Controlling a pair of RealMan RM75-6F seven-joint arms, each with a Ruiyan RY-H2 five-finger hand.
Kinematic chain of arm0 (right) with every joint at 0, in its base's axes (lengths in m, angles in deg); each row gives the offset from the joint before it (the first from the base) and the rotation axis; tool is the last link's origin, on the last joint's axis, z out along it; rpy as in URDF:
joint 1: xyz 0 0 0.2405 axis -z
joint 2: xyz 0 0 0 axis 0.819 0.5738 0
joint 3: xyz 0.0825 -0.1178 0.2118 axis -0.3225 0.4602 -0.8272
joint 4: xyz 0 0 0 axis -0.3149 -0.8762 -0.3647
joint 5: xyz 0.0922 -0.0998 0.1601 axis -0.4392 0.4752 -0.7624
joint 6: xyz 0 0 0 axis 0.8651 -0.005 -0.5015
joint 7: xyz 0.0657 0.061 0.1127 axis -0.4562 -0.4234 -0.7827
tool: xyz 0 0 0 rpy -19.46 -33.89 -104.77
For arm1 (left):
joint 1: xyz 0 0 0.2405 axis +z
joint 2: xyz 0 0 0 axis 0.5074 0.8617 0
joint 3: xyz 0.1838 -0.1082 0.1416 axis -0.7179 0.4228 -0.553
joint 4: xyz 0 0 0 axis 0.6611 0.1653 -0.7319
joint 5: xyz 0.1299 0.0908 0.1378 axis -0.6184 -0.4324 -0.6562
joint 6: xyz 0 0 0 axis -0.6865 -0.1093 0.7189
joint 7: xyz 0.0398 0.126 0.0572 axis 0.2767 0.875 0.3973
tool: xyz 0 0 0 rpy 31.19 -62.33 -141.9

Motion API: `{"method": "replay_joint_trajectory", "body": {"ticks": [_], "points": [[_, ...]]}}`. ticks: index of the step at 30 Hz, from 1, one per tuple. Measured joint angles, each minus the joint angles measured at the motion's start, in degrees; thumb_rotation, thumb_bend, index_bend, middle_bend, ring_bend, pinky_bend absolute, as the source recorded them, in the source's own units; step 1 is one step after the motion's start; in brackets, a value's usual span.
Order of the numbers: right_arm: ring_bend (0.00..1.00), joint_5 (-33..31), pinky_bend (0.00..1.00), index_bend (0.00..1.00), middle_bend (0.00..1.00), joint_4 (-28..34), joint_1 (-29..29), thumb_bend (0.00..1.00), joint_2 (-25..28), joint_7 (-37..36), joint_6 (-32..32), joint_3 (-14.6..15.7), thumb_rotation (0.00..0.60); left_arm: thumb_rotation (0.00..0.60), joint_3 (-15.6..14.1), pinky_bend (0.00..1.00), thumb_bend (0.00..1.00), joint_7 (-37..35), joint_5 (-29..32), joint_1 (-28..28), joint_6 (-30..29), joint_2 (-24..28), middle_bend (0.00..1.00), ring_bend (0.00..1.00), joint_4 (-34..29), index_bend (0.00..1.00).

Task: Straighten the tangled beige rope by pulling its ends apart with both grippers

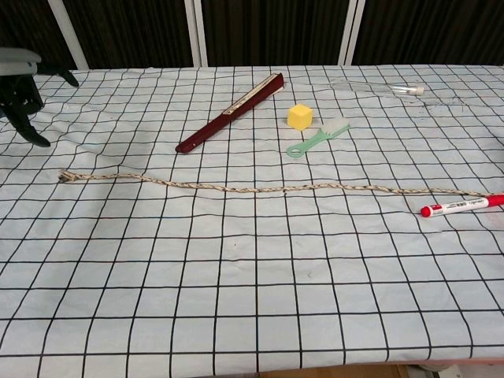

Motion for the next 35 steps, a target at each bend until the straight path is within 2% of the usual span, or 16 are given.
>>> {"method": "replay_joint_trajectory", "body": {"ticks": [2,5,8,11,13,14,16,19,22,25,30,35], "points": [[0.89,0.4,0.87,0.07,0.75,3.9,1.2,0.04,2.1,-0.7,2.0,-0.4,0.600,0.600,0.3,0.90,0.05,-0.3,-2.2,0.9,-3.4,1.6,0.86,0.80,-3.5,0.12],[0.80,2.3,0.79,0.06,0.66,10.5,3.5,0.04,4.8,-2.0,6.8,-0.7,0.600,0.600,0.2,0.90,0.05,-0.5,-6.9,3.2,-10.2,4.2,0.85,0.79,-9.1,0.12],[0.65,7.0,0.64,0.04,0.49,17.9,6.8,0.04,7.1,-3.3,13.7,-0.3,0.600,0.600,-0.9,0.88,0.05,-0.6,-13.2,6.6,-17.6,6.7,0.80,0.74,-14.2,0.12],[0.46,12.2,0.41,0.03,0.29,22.6,9.7,0.04,8.2,-3.7,19.4,0.9,0.600,0.600,-3.1,0.71,0.05,-1.1,-20.7,11.3,-25.4,9.1,0.66,0.58,-18.6,0.12],[0.34,15.9,0.28,0.03,0.18,25.0,11.8,0.04,8.5,-3.8,22.9,2.2,0.600,0.600,-5.3,0.54,0.05,-1.7,-25.9,15.4,-30.8,10.4,0.53,0.41,-20.8,0.11],[0.32,18.4,0.26,0.03,0.15,26.2,13.2,0.04,8.5,-3.8,24.9,3.2,0.600,0.600,-6.3,0.45,0.05,-2.1,-28.1,17.2,-33.1,10.9,0.45,0.32,-21.5,0.10],[0.26,21.8,0.22,0.03,0.11,27.4,15.0,0.04,8.4,-3.6,27.4,5.1,0.600,0.600,-8.6,0.33,0.05,-3.4,-32.6,21.7,-38.3,11.7,0.33,0.21,-22.4,0.09],[0.23,27.0,0.21,0.03,0.09,27.8,17.6,0.04,7.7,-3.1,30.2,8.2,0.600,0.600,-12.1,0.20,0.05,-6.2,-37.1,28.2,-44.4,12.4,0.25,0.12,-22.5,0.07],[0.22,31.4,0.20,0.03,0.09,27.1,19.8,0.03,6.7,-3.4,32.4,10.5,0.600,0.600,-15.4,0.08,0.05,-9.8,-38.9,33.4,-47.2,12.9,0.18,0.04,-21.3,0.06],[0.21,35.5,0.19,0.03,0.09,25.7,21.8,0.03,5.6,-4.5,35.1,12.2,0.600,0.600,-17.5,0.01,0.05,-13.1,-39.3,36.3,-47.1,13.1,0.13,0.00,-19.0,0.04],[0.21,39.0,0.19,0.03,0.09,23.2,23.5,0.03,4.5,-6.1,37.9,13.2,0.600,0.600,-18.1,0.00,0.04,-17.5,-39.7,37.7,-44.5,12.4,0.06,0.00,-14.7,0.01],[0.21,40.1,0.19,0.03,0.09,21.1,24.4,0.03,3.8,-7.4,38.6,13.1,0.600,0.600,-17.8,0.00,0.04,-21.6,-40.4,38.1,-41.2,11.4,0.06,0.00,-11.5,0.00]]}}
